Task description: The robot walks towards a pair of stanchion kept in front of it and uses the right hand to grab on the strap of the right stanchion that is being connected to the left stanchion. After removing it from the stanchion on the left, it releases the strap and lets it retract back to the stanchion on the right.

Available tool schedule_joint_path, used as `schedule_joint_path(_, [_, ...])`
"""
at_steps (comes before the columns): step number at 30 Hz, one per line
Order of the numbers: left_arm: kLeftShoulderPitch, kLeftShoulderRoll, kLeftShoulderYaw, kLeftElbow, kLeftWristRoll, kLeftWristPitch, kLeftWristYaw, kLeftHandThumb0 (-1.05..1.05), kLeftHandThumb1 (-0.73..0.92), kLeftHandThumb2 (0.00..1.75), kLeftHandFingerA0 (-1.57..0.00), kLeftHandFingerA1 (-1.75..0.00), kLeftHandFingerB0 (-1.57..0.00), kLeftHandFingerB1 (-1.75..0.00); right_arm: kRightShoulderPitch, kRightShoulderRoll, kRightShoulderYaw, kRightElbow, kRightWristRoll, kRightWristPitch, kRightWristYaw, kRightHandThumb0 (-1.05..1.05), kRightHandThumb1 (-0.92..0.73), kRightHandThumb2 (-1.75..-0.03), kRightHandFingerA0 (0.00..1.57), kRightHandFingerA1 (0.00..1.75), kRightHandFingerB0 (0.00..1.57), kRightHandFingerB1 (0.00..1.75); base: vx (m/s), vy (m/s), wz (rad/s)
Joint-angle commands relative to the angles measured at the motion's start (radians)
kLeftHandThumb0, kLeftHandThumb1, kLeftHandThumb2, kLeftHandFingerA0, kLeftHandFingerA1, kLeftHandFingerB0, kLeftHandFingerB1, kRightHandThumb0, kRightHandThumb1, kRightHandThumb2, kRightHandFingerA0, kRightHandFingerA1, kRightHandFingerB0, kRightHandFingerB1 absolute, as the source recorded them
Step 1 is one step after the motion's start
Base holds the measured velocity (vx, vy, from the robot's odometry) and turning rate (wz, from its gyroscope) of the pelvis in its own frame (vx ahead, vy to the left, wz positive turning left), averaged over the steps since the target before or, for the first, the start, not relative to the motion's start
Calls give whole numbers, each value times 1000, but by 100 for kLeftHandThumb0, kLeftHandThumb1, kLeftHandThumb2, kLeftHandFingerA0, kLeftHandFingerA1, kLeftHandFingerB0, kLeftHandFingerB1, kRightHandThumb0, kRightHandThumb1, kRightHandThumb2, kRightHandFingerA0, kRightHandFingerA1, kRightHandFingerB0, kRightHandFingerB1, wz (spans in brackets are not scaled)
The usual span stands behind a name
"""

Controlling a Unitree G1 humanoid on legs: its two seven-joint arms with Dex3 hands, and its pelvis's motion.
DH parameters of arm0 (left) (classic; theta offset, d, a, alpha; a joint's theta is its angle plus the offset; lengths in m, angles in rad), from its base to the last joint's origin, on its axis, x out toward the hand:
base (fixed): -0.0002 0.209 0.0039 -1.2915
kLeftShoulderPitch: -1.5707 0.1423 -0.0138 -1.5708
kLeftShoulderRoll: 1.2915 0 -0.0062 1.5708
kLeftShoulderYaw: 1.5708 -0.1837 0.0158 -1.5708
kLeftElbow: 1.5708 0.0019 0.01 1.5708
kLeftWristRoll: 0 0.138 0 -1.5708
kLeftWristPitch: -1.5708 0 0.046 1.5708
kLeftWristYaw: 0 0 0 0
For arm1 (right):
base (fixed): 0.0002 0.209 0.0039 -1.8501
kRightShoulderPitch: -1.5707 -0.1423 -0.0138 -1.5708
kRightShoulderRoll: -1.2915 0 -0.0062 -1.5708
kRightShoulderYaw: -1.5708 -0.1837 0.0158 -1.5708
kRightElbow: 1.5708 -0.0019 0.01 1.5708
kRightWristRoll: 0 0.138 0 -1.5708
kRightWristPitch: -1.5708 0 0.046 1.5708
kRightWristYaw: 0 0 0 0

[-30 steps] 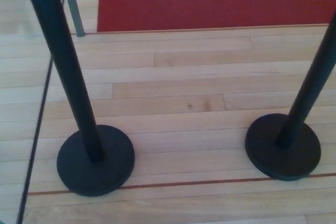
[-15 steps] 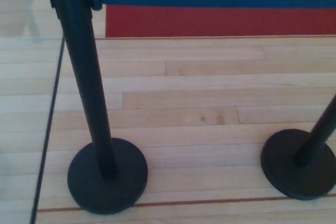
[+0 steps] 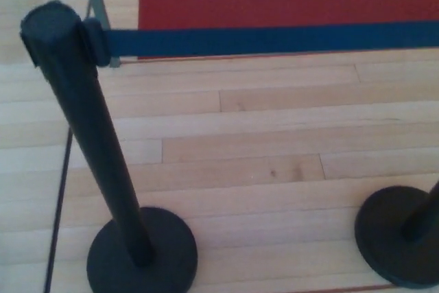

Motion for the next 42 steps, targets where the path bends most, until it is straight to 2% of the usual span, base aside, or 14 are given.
schedule_joint_path(1, [6, 10, 0, -12, -11, -41, 4, -12, 63, 74, -109, -123, -98, -97, 0, -7, -5, 4, 11, -3, 5, -25, 4, -175, 124, 110, 67, 128, 447, 426, -48])
schedule_joint_path(5, [6, 10, -4, -7, -10, -40, 3, -12, 63, 74, -109, -123, -98, -97, -2, -8, -4, 1, 8, -2, 7, -25, 4, -175, 124, 110, 67, 128, 367, 339, -5])
schedule_joint_path(6, [4, 11, -4, 0, -9, -40, 3, -13, 65, 72, -109, -122, -99, -96, -3, -9, -1, 3, 4, 1, 1, -10, -31, -154, 123, 111, 72, 114, 179, 170, 1])
schedule_joint_path(8, [6, 11, -5, -1, -9, -39, 1, -14, 65, 74, -109, -123, -97, -97, -4, -8, -2, 4, 5, 5, 2, -12, 3, -175, 123, 109, 72, 130, 155, 149, 1])
schedule_joint_path(15, [-8, 22, 7, 48, -17, -35, -19, -13, 67, 65, -110, -115, -99, -90, 3, -6, 3, -1, 4, -4, 2, -25, 2, -175, 122, 111, 69, 130, 128, 41, 5])
schedule_joint_path(16, [-9, 23, 9, 51, -19, -25, -18, -15, 68, 61, -110, -115, -99, -89, 3, -5, 2, -1, 5, -5, 5, -24, -34, -152, 122, 112, 73, 115, 113, -75, 8])
schedule_joint_path(19, [-9, 23, 12, 56, -21, -19, -19, -16, 67, 62, -110, -119, -101, -91, -3, -6, 3, -1, 6, 7, 7, -33, 0, -175, 121, 109, 70, 129, 110, -168, 9])
schedule_joint_path(20, [-10, 23, 11, 56, -20, -18, -14, -16, 67, 62, -110, -117, -101, -91, -5, -6, 4, -1, 5, 8, 7, -20, -37, -153, 121, 110, 72, 113, 109, -191, -2])
schedule_joint_path(24, [-10, 24, 10, 56, -17, -16, -6, -16, 67, 62, -110, -117, -101, -91, -6, -5, 6, -1, 4, 7, 6, -20, -37, -153, 121, 110, 72, 113, 83, -125, -10])
schedule_joint_path(25, [-9, 24, 6, 55, -14, -20, -4, -15, 67, 64, -108, -119, -97, -90, -6, -6, 6, -1, 6, 6, 7, -21, 2, -175, 124, 111, 71, 132, 42, -11, -13])
schedule_joint_path(30, [-14, 21, 12, 59, -23, -19, -17, -16, 68, 62, -109, -118, -100, -91, -15, -9, 11, -2, 1, 4, 1, -16, -35, -152, 126, 112, 73, 113, 46, 81, -7])
schedule_joint_path(38, [-22, 25, 9, 63, -19, -28, -18, -12, 64, 67, -107, -112, -101, -91, -29, -4, 11, -1, 7, 12, 16, 18, 7, -175, 126, 111, 69, 128, 62, 140, 1])
schedule_joint_path(39, [-21, 23, 9, 58, -20, -27, -12, -13, 66, 65, -105, -113, -99, -92, -28, -3, 12, -4, 7, 11, 16, 25, -29, -175, 120, 114, 65, 124, 44, 4, 10])
schedule_joint_path(42, [-18, 21, 8, 49, -20, -25, -5, -14, 66, 64, -110, -118, -99, -93, -31, 1, 9, -5, 12, 13, 21, 21, -28, -166, 121, 113, 67, 120, 25, -20, 5])
